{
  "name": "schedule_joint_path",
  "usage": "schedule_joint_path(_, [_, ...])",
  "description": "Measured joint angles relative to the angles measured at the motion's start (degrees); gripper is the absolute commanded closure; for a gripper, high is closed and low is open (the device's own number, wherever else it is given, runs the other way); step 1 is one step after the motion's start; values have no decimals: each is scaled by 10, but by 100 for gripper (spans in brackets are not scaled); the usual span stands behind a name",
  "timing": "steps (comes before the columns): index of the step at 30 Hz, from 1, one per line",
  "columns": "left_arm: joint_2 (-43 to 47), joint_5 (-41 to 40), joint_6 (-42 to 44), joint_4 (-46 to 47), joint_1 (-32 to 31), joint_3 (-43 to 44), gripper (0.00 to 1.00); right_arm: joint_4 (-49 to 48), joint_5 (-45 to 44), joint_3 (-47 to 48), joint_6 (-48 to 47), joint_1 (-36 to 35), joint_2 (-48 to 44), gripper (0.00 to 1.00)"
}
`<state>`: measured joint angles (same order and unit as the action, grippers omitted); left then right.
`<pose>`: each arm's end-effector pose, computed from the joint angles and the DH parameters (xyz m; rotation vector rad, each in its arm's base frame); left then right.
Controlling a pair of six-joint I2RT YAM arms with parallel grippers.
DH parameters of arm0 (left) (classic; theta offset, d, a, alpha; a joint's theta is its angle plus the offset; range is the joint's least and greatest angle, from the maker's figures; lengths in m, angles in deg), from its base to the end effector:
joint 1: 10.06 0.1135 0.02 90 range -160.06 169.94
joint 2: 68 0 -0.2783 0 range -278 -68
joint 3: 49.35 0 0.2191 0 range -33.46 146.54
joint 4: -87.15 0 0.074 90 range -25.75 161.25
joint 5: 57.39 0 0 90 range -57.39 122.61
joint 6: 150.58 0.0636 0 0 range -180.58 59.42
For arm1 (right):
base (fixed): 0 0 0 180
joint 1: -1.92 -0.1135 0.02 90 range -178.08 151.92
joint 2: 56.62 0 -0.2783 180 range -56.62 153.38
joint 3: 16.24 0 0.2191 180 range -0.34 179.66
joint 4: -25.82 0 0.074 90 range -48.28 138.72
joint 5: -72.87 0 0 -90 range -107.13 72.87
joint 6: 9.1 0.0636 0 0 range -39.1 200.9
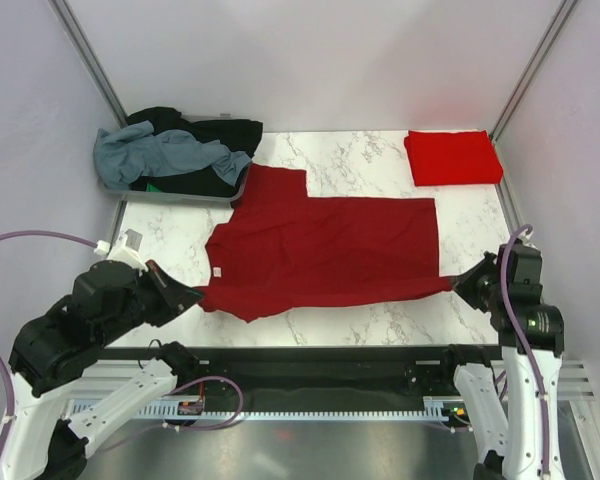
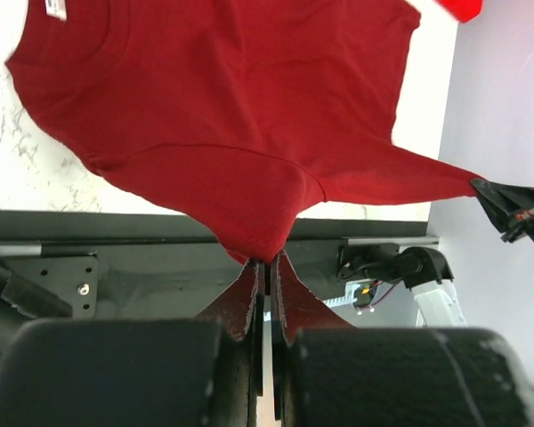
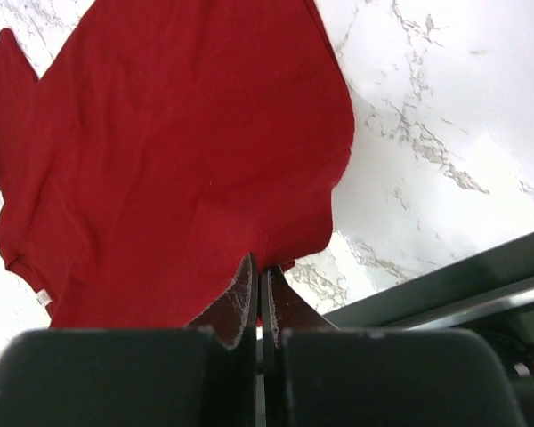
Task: Fold and stack the t-shirts
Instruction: Flatten the tshirt out
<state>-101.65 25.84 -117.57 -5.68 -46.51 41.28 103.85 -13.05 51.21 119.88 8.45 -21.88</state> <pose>0.0197 -0.0052 0.3711 -0.4790 2.2533 -0.7635 0.0723 -0.0037 0.2928 0.8914 2.2157 0.3559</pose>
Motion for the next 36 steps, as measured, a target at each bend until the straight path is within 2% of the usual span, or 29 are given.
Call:
schedule_joint_path(4, [20, 9, 0, -5, 0, -31, 98, 23, -13, -3, 2, -5, -37, 100])
schedule_joint_path(7, [14, 9, 0, -7, 0, -65, 98, 14, -13, -10, 0, -11, -14, 100])
schedule_joint_path(10, [-16, -2, 11, 7, 0, -77, 98, -25, 1, -17, 0, -12, 40, 100])
schedule_joint_path(14, [-149, -33, 58, 63, 7, -49, 98, -126, 37, -8, -2, -12, 181, 100])
schedule_joint_path(16, [-250, -34, 93, 82, 33, 23, 98, -134, 60, 50, -9, -12, 277, 100])
schedule_joint_path(18, [-351, 1, 125, 94, 88, 135, 98, -137, 82, 170, -30, -12, 394, 100])
schedule_joint_path(20, [-436, 25, 152, 109, 150, 266, 98, -124, 82, 331, -49, -13, 484, 100])
schedule_joint_path(22, [-496, 29, 173, 101, 185, 411, 98, -123, 72, 480, -69, -12, 520, 100])
schedule_joint_path(24, [-510, 29, 187, 110, 193, 503, 98, -126, 56, 571, -83, -11, 503, 100])
schedule_joint_path(25, [-497, 32, 192, 114, 193, 523, 98, -138, 49, 576, -88, -11, 476, 100])
schedule_joint_path(27, [-442, 45, 194, 120, 191, 500, 98, -137, 37, 544, -90, -10, 400, 100])
schedule_joint_path(32, [-253, 72, 195, 120, 191, 305, 98, -121, 2, 304, -89, -11, 180, 100])
schedule_joint_path(36, [-150, 83, 197, 92, 191, 178, 98, -78, -32, 174, -74, -15, 131, 100])
